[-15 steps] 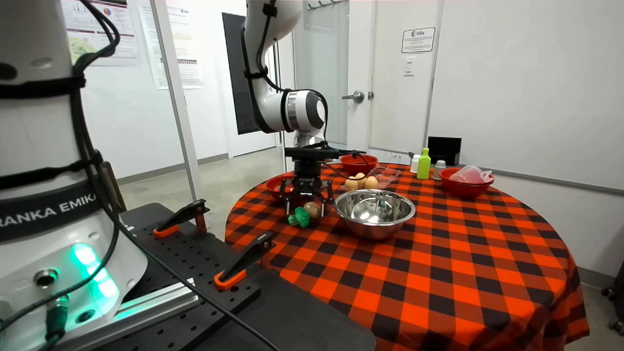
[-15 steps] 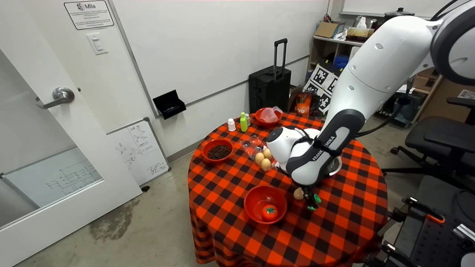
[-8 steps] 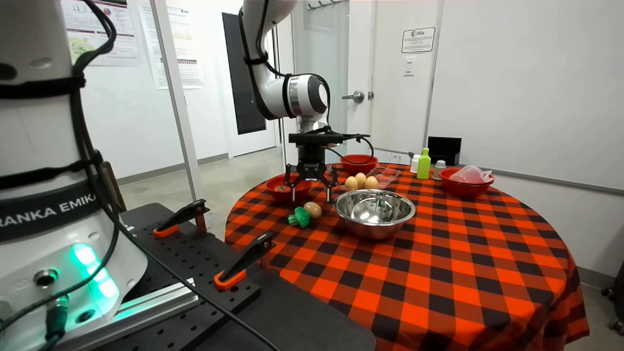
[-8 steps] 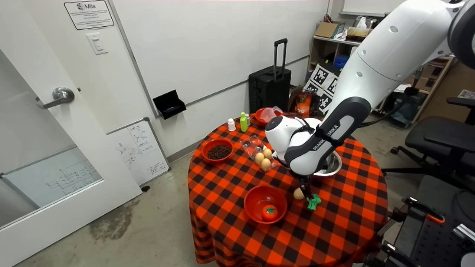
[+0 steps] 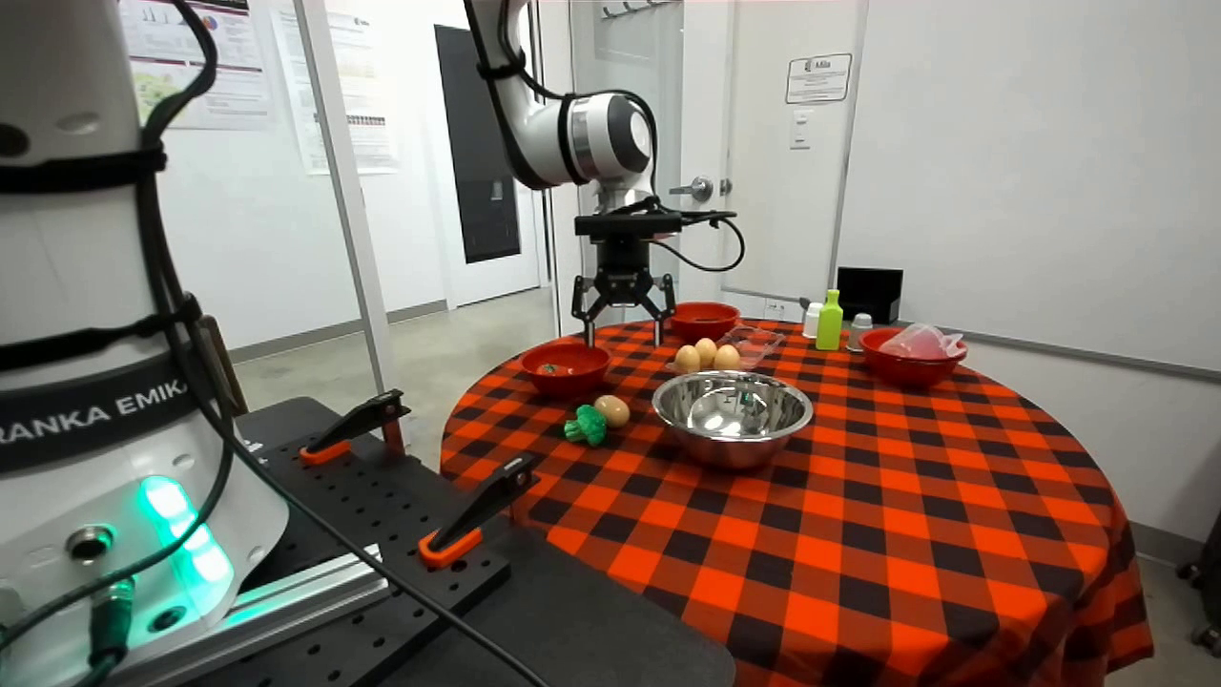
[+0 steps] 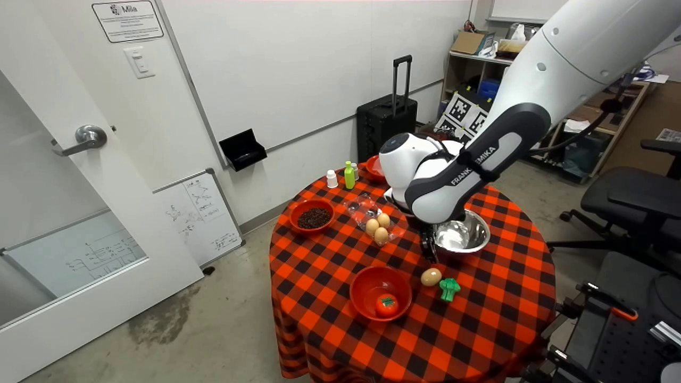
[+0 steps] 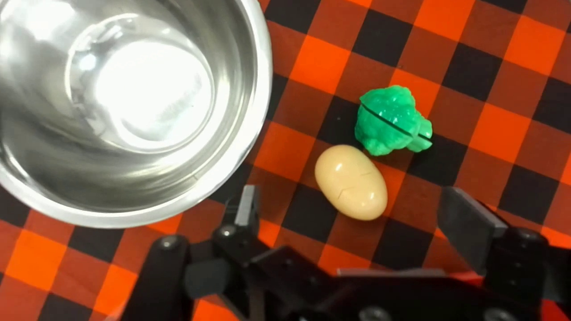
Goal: Remove the egg and broccoli from the silver basin and place them on the table
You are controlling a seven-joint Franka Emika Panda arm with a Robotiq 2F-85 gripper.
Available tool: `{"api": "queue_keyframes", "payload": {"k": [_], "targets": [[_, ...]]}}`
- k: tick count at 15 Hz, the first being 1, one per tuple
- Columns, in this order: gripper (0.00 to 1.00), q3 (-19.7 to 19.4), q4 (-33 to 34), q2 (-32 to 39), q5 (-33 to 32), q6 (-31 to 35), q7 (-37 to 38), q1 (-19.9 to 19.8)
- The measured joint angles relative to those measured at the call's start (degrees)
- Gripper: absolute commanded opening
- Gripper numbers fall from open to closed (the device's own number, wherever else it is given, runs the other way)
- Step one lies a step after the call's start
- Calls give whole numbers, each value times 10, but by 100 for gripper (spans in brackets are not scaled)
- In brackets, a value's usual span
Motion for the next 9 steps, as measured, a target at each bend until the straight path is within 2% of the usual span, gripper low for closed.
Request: {"api": "queue_keyframes", "payload": {"k": [9], "targets": [[100,0,0,-13,12,3,0,-3]]}}
